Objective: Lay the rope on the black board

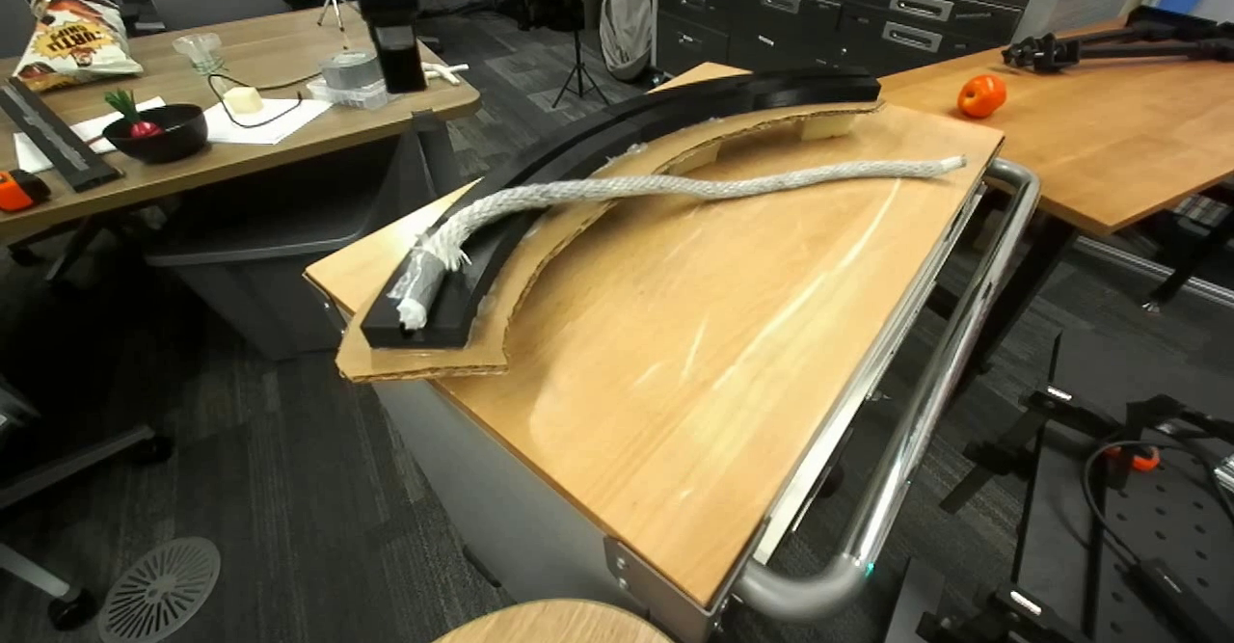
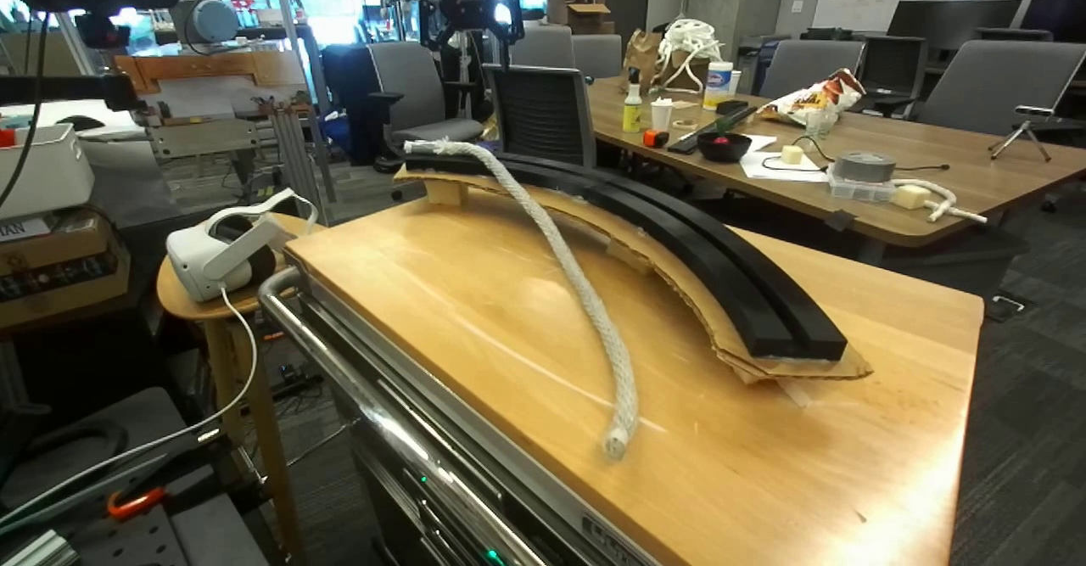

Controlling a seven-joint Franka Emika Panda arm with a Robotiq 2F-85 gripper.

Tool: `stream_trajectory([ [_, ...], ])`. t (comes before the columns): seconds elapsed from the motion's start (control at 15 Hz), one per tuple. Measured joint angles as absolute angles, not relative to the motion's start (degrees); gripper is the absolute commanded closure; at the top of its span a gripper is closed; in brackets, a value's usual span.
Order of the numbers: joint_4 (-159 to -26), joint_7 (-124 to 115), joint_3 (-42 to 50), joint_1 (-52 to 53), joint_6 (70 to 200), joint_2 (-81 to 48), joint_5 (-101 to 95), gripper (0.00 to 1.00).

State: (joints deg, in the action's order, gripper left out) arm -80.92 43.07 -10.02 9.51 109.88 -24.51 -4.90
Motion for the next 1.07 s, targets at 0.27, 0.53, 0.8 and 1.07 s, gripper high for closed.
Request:
stream_trajectory([
  [0.27,-92.1,42.6,-9.1,4.7,115.3,-17.3,-2.1,0.00],
  [0.53,-104.3,51.6,-8.6,0.0,122.0,-10.9,2.9,0.00],
  [0.8,-112.4,59.7,-6.8,-2.1,125.6,-7.4,6.2,0.00],
  [1.07,-111.7,59.2,-7.0,-1.2,125.6,-7.9,6.2,0.00],
])
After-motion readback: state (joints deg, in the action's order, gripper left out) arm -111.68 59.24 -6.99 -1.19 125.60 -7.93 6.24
